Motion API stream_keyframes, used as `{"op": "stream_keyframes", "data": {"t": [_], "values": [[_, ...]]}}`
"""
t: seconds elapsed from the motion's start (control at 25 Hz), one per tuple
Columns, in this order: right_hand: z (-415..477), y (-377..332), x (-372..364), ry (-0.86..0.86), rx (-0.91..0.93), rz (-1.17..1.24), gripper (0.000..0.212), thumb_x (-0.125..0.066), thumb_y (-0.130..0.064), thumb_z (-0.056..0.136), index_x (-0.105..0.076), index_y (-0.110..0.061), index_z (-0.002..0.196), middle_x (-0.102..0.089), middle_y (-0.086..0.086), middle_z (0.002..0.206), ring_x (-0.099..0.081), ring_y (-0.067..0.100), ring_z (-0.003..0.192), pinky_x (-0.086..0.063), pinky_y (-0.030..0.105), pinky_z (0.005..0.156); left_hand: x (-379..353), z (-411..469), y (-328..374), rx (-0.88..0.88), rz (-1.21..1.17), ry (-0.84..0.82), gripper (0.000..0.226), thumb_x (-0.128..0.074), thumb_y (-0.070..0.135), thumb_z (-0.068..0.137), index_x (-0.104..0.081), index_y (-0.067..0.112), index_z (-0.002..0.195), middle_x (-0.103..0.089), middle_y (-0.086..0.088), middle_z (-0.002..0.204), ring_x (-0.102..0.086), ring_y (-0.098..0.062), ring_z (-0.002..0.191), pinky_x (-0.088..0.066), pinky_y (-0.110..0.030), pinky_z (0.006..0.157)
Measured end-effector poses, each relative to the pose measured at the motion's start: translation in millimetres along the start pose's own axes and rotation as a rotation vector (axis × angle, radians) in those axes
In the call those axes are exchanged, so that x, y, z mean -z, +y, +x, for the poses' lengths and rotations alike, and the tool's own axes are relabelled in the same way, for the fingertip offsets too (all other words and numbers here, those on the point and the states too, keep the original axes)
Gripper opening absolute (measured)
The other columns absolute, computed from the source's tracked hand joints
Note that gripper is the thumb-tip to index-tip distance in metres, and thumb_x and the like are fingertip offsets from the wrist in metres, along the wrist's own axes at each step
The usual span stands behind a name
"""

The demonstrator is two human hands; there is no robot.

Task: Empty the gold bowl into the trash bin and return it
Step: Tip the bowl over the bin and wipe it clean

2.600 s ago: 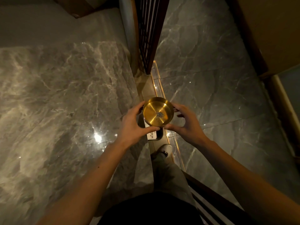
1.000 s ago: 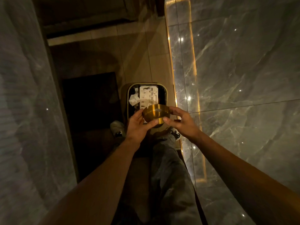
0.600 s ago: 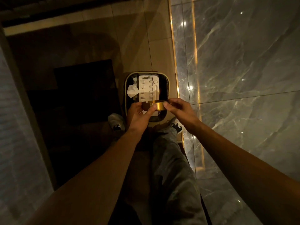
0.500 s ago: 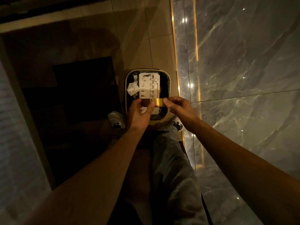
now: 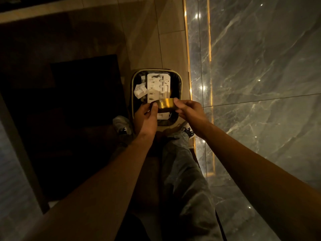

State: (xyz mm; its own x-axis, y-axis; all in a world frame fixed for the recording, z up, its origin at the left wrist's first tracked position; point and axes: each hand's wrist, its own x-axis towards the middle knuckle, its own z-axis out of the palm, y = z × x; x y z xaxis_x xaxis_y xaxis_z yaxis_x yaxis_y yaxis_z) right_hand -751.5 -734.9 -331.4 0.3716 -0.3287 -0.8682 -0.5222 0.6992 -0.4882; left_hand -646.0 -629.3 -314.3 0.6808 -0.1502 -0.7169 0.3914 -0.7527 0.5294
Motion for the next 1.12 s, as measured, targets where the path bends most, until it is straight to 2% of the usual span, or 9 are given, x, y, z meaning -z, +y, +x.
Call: {"op": "stream_keyframes", "data": {"t": [0.12, 0.2, 0.28, 0.4, 0.56, 0.68, 0.8, 1.0, 1.12], "values": [[1.8, 2.8, -2.9, 0.03, 0.022, -0.084, 0.031, -0.061, -0.044, 0.091, -0.066, -0.015, 0.103, -0.071, 0.008, 0.107, -0.066, 0.02, 0.104, -0.053, 0.033, 0.091, 0.4, 1.9, -3.1, 0.02, -0.038, 0.044, 0.032, -0.062, 0.03, 0.092, -0.064, 0.009, 0.116, -0.065, 0.007, 0.098, -0.057, 0.01, 0.076, -0.042, 0.003, 0.059], [2.2, 5.3, -7.6, 0.083, 0.041, -0.149, 0.039, -0.061, -0.048, 0.09, -0.066, -0.013, 0.105, -0.071, 0.012, 0.102, -0.069, 0.025, 0.097, -0.057, 0.038, 0.088, 2.4, 0.1, -3.5, -0.007, -0.012, 0.064, 0.031, -0.061, 0.03, 0.093, -0.064, 0.011, 0.117, -0.064, 0.009, 0.099, -0.062, 0.001, 0.085, -0.043, 0.0, 0.061], [2.1, 7.6, -12.5, 0.149, 0.048, -0.153, 0.036, -0.061, -0.051, 0.089, -0.064, -0.017, 0.101, -0.072, 0.01, 0.097, -0.071, 0.025, 0.091, -0.059, 0.039, 0.084, 6.0, -2.8, -4.7, -0.095, 0.088, 0.012, 0.033, -0.055, 0.03, 0.096, -0.062, 0.013, 0.124, -0.065, 0.006, 0.107, -0.064, -0.012, 0.104, -0.048, -0.01, 0.077], [5.5, 6.1, -14.1, 0.204, -0.012, -0.114, 0.049, -0.06, -0.054, 0.088, -0.061, -0.011, 0.11, -0.07, 0.01, 0.1, -0.072, 0.025, 0.089, -0.059, 0.042, 0.085, 12.8, -7.9, -7.7, -0.294, 0.281, -0.11, 0.048, -0.056, 0.026, 0.096, -0.048, 0.01, 0.139, -0.055, -0.014, 0.135, -0.053, -0.026, 0.125, -0.047, -0.04, 0.102], [9.0, -1.7, -10.7, 0.203, -0.096, -0.168, 0.057, -0.059, -0.06, 0.086, -0.06, -0.008, 0.108, -0.07, 0.014, 0.102, -0.073, 0.024, 0.082, -0.061, 0.04, 0.079, 15.2, -12.3, -3.0, -0.381, 0.427, -0.196, 0.078, -0.073, 0.013, 0.083, -0.032, 0.015, 0.149, -0.043, -0.014, 0.144, -0.041, -0.027, 0.135, -0.038, -0.042, 0.111], [9.7, -8.6, -10.9, 0.214, -0.112, -0.2, 0.052, -0.059, -0.062, 0.085, -0.058, -0.011, 0.098, -0.07, 0.016, 0.099, -0.074, 0.026, 0.076, -0.062, 0.043, 0.074, 12.2, -7.4, -0.9, -0.376, 0.506, -0.222, 0.093, -0.079, 0.012, 0.075, -0.026, 0.017, 0.15, -0.031, -0.01, 0.152, -0.031, -0.026, 0.141, -0.034, -0.046, 0.113], [12.2, -12.1, -12.6, 0.196, -0.144, -0.267, 0.059, -0.055, -0.063, 0.087, -0.059, -0.006, 0.103, -0.07, 0.018, 0.1, -0.073, 0.032, 0.085, -0.06, 0.048, 0.079, 11.3, -1.4, -0.7, -0.407, 0.621, -0.227, 0.103, -0.083, 0.019, 0.068, -0.021, 0.019, 0.15, -0.024, -0.007, 0.154, -0.023, -0.028, 0.142, -0.033, -0.049, 0.112], [13.9, -21.1, -11.0, 0.144, -0.186, -0.286, 0.063, -0.051, -0.064, 0.089, -0.062, -0.002, 0.101, -0.071, 0.024, 0.099, -0.071, 0.037, 0.09, -0.058, 0.051, 0.085, 16.7, 7.4, 0.7, -0.515, 0.781, -0.263, 0.112, -0.084, 0.02, 0.066, -0.013, 0.028, 0.152, -0.022, -0.006, 0.152, -0.024, -0.032, 0.139, -0.039, -0.051, 0.106], [13.2, -26.5, -10.6, 0.098, -0.193, -0.289, 0.067, -0.051, -0.062, 0.09, -0.063, 0.002, 0.105, -0.071, 0.025, 0.098, -0.073, 0.036, 0.085, -0.059, 0.051, 0.082, 18.1, 11.7, 3.1, -0.543, 0.804, -0.26, 0.109, -0.086, 0.021, 0.065, -0.018, 0.022, 0.151, -0.026, -0.01, 0.149, -0.025, -0.032, 0.138, -0.041, -0.05, 0.105]]}}
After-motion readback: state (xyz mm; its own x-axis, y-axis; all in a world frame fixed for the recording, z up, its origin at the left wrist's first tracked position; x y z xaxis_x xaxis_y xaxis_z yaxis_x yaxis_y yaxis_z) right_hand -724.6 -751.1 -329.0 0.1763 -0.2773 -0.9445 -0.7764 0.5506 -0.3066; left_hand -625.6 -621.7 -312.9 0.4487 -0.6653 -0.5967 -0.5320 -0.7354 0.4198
